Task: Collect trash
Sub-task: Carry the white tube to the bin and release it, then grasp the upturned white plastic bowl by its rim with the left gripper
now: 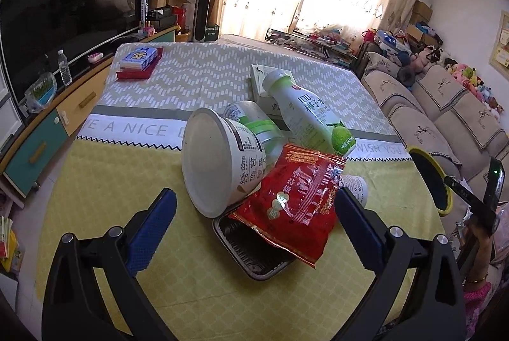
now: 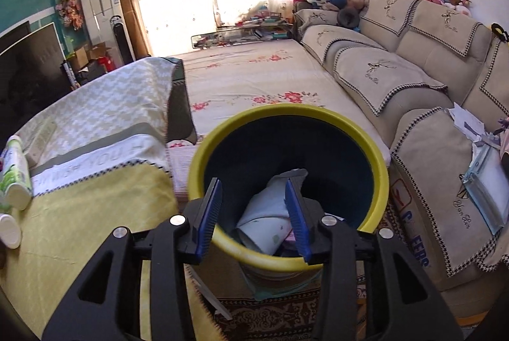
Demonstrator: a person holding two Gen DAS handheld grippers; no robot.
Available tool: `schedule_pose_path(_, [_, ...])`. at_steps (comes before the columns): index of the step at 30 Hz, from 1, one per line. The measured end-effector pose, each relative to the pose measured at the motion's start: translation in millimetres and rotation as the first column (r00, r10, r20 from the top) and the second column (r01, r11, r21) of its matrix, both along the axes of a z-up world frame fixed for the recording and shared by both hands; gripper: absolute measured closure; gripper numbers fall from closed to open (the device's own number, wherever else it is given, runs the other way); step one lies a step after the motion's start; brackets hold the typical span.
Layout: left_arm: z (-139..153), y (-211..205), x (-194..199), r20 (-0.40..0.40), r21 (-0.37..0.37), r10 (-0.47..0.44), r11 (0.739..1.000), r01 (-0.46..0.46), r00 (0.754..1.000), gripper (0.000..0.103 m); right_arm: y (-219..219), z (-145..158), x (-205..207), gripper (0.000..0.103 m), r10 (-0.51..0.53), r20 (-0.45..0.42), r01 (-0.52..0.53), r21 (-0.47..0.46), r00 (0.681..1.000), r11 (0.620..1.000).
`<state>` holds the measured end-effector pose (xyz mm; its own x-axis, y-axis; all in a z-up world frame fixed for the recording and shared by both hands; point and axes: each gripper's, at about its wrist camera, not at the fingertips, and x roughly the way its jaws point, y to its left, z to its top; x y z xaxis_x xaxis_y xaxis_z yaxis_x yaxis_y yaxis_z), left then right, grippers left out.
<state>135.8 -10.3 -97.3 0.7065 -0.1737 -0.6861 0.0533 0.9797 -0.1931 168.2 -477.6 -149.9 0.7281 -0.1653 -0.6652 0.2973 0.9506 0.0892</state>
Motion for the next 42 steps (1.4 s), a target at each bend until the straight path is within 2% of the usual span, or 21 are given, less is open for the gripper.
schedule_pose_path(1, [0, 1, 3, 0.003, 0.003, 0.0, 1.0, 0.0, 1.0, 0.008, 3, 1, -1, 0.062, 0.008, 0.003, -0.008, 0.001, 1.0, 1.0])
schedule_pose_path(6, [-2, 7, 20, -0.01, 0.002, -0.004, 1.0, 0.004, 1.0, 0.027, 19, 7, -3, 0.062, 0.042, 0.014, -0.043, 0.007, 0.999, 0.999])
schedule_pose_path(10, [-7, 8, 31, -0.035, -0.008, -0.013, 1.0, 0.013, 0.999, 0.039, 27, 7, -2, 0.062, 0.063, 0.012, -0.063, 0.012, 0.998, 0.998])
schedule_pose_path(13, [-11, 8, 36, -0.055, -0.009, -0.015, 1.0, 0.014, 0.998, 0.054, 33, 6, -1, 0.062, 0.076, 0.01, -0.076, 0.013, 0.997, 0.997])
schedule_pose_path(15, [-13, 9, 38, -0.061, -0.008, -0.01, 1.0, 0.009, 0.998, 0.067, 35, 6, -1, 0.062, 0.081, 0.008, -0.082, 0.014, 0.997, 0.997])
schedule_pose_path(19, [-12, 8, 39, -0.055, 0.0, -0.015, 1.0, 0.015, 0.998, 0.075, 35, 6, 1, 0.062, 0.086, 0.005, -0.086, 0.015, 0.996, 0.996])
schedule_pose_path(24, [-9, 4, 38, -0.044, 0.032, -0.017, 0.999, 0.018, 0.999, 0.096, 36, 4, 1, 0.062, 0.091, 0.001, -0.091, 0.019, 0.996, 0.996])
schedule_pose_path(34, [15, -8, 23, 0.041, 0.132, -0.019, 0.991, 0.013, 0.999, 0.097, 37, 10, -4, 0.062, 0.096, 0.02, -0.096, 0.015, 0.995, 0.995])
schedule_pose_path(39, [36, -32, 9, 0.073, 0.133, -0.099, 0.987, 0.089, 0.992, 0.097, 31, 15, -9, 0.062, 0.073, 0.035, -0.073, 0.005, 0.997, 0.997])
schedule_pose_path(42, [48, -59, 3, 0.093, 0.131, -0.177, 0.978, 0.164, 0.98, 0.097, 21, 18, -14, 0.062, 0.049, 0.045, -0.049, 0.007, 0.998, 0.999])
